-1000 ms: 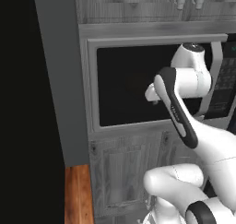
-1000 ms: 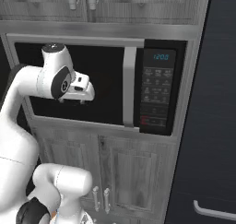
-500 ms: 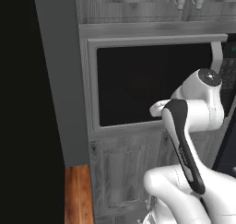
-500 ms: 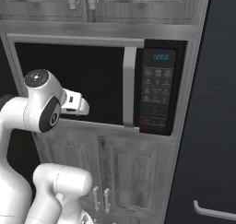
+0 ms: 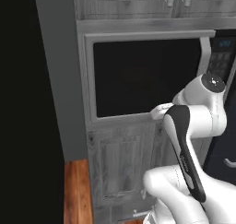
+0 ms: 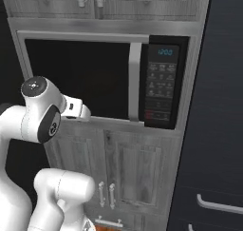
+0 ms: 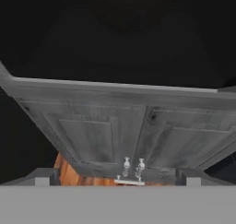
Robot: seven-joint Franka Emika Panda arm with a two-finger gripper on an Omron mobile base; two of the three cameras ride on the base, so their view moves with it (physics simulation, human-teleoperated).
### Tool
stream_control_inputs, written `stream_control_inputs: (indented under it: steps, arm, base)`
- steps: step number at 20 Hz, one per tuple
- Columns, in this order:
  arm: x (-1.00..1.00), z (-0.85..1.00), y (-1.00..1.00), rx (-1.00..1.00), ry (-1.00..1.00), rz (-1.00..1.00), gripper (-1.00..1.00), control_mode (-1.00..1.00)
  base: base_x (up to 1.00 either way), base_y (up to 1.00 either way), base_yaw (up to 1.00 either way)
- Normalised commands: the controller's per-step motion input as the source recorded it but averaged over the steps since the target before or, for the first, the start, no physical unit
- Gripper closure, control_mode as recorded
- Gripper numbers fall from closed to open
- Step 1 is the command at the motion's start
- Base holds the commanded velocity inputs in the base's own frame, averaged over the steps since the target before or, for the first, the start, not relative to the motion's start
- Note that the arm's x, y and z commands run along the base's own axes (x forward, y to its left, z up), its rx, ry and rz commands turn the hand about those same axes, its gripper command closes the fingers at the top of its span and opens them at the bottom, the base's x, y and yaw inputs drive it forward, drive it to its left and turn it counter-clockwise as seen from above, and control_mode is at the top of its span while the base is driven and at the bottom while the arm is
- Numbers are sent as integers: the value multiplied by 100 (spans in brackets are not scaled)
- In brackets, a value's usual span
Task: The microwave is finished heating the shrimp and carrot. Take the bowl containing the food and place it on the dining counter.
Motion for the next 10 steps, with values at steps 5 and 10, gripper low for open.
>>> stream_control_inputs:
  steps: [5,10]
  arm:
    - [0,0,0,0,0,0,-100,100]
    - [0,0,0,0,0,0,-100,100]
  base:
    - [-21,-45,0]
    - [-21,-54,0]
